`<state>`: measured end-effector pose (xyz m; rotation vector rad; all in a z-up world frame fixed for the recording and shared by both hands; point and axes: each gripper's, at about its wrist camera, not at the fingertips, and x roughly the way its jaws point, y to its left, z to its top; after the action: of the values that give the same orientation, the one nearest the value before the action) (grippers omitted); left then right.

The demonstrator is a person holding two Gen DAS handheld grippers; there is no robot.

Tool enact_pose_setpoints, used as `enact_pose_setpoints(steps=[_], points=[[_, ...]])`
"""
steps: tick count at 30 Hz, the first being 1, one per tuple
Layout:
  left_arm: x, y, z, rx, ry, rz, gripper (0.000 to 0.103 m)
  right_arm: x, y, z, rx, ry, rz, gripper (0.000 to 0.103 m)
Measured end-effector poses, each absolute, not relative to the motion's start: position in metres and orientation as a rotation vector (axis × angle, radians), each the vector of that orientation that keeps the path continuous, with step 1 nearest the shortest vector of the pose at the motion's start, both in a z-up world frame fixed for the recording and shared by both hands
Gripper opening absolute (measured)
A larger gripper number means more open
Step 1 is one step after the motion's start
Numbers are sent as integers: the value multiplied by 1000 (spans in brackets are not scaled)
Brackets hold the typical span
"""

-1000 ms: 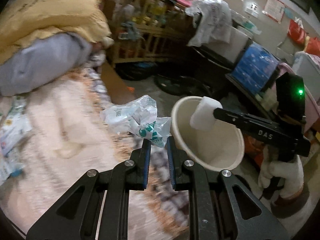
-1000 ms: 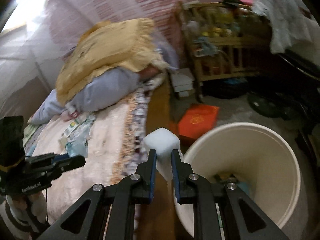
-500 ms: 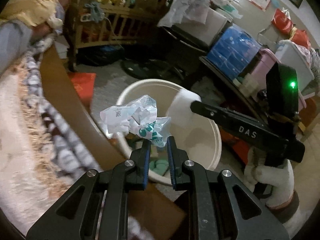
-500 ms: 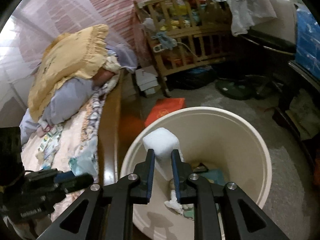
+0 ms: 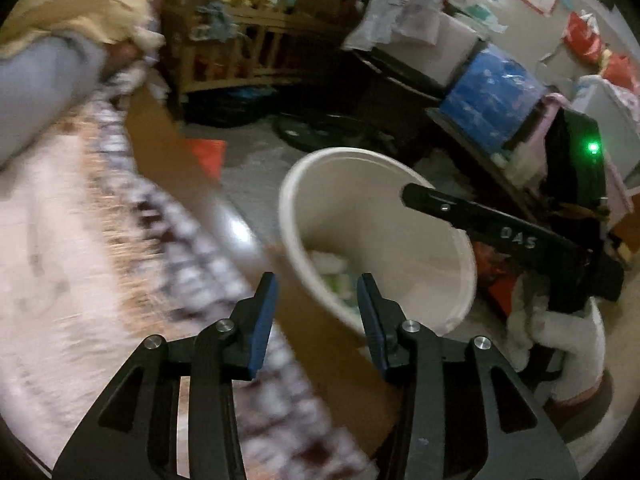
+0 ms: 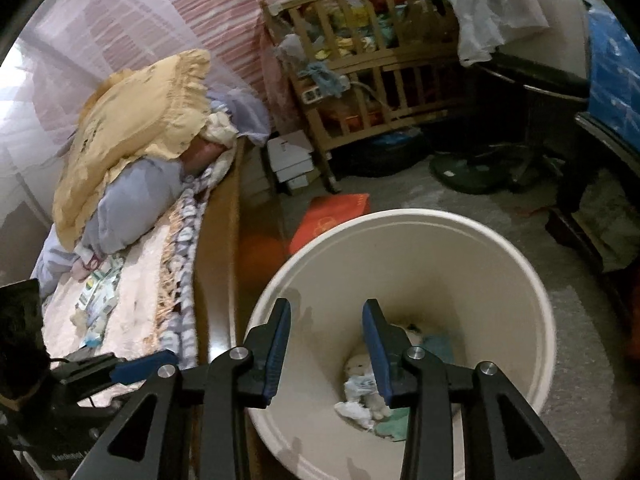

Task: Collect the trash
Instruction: 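Grasp the white-orange snack packet with the left tool while the right grasps the blue-white packet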

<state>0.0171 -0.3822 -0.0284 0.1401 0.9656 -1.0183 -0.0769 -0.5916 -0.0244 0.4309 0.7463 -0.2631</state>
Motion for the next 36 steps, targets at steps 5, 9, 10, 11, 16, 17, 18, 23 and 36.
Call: enact_pose_setpoints(steps=[5, 9, 10, 11, 16, 17, 18, 23, 36], points=[[29, -335, -24, 158, 945, -885, 39, -57, -560, -26, 407, 764, -185, 39], [42, -287, -22, 146, 937, -791, 39, -38, -524, -26, 377, 784, -108, 39], [46, -273, -21, 141, 935, -766, 39, -32, -513, -26, 371, 790, -83, 40], [49, -258, -20, 137, 932, -741, 39, -27, -503, -27, 366, 797, -59, 40], [69, -192, -14, 119, 915, -613, 39, -2, -451, -28, 315, 834, 45, 41], [74, -177, -13, 110, 912, -590, 39, 3, -441, -28, 302, 838, 64, 42], [80, -161, -11, 101, 908, -559, 39, 9, -427, -27, 286, 843, 88, 42], [117, -81, -15, 57, 898, -381, 39, 33, -380, -28, 243, 863, 179, 44], [192, -25, -58, -37, 989, -289, 39, 107, -286, -51, 150, 947, 328, 47]])
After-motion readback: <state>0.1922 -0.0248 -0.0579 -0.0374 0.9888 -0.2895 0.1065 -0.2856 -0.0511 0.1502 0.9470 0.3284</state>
